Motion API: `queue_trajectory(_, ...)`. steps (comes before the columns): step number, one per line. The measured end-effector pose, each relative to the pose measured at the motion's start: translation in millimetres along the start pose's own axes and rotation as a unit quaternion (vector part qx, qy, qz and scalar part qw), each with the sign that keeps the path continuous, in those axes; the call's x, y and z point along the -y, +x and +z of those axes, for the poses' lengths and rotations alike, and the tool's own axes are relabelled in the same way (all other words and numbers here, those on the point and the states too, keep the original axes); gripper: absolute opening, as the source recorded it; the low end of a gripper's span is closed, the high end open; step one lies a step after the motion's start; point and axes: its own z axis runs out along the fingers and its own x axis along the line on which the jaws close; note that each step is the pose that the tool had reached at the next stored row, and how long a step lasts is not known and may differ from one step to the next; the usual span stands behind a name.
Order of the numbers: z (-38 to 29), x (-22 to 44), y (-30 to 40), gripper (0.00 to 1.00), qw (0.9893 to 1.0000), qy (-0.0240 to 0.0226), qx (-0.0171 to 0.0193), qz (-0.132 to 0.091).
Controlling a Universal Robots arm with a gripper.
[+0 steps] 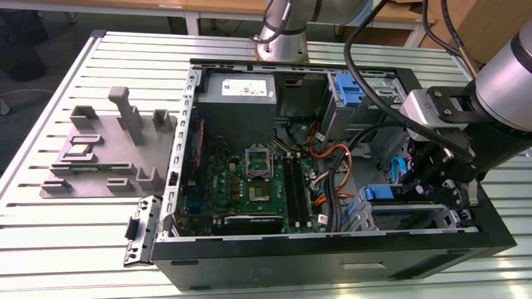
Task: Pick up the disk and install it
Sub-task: 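Insert the first disk wire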
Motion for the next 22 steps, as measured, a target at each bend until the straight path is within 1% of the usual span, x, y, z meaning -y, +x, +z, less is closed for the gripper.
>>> queue_trajectory(4,-0.7,0.0,-0.1,0.24,1.0,0.0,-0.0003,0.0)
queue_trajectory(11,-10.6,0.0,-1.0,0.24,1.0,0.0,-0.0001,0.0)
queue_trajectory(22,-13.0,0.1,-1.2,0.24,1.0,0.0,-0.0001,0.0)
